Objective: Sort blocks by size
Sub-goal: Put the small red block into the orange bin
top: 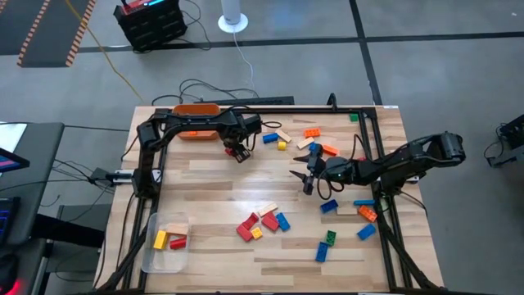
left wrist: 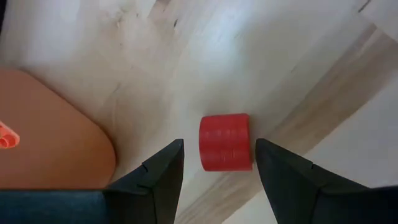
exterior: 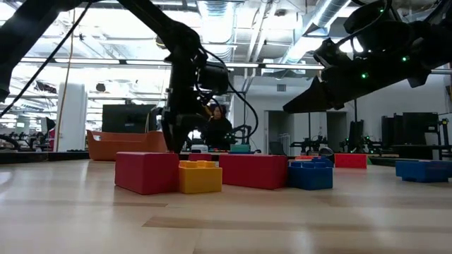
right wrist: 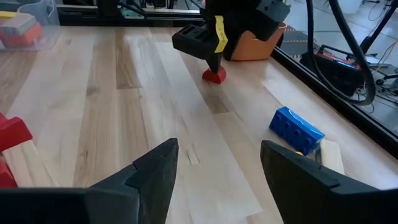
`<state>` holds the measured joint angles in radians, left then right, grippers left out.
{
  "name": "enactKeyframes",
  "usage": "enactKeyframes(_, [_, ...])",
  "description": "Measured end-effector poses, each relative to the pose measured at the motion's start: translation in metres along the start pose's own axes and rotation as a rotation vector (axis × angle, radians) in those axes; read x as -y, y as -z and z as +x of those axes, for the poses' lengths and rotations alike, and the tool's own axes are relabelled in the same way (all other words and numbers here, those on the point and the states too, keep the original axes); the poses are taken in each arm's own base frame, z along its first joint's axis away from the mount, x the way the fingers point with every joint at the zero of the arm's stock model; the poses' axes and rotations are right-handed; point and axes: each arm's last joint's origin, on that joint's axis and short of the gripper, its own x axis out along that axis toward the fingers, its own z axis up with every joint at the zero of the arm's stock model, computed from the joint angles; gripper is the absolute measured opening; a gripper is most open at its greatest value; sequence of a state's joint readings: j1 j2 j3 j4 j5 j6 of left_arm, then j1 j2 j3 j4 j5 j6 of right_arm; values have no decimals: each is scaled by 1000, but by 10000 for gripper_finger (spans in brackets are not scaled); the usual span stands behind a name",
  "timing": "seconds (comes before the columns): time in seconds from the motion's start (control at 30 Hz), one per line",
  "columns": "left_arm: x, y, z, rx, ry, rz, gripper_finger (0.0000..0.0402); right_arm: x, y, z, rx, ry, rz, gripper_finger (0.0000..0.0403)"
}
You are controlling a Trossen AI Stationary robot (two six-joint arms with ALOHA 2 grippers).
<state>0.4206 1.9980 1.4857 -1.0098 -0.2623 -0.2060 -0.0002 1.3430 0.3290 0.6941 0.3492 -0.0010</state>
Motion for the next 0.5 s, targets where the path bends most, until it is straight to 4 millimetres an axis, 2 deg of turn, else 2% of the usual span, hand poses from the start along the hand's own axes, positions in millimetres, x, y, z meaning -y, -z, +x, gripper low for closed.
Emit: enactKeyframes(0.5, [-3, 1, 1, -22, 18, 5, 192, 0, 0, 0, 0, -1, 1, 260])
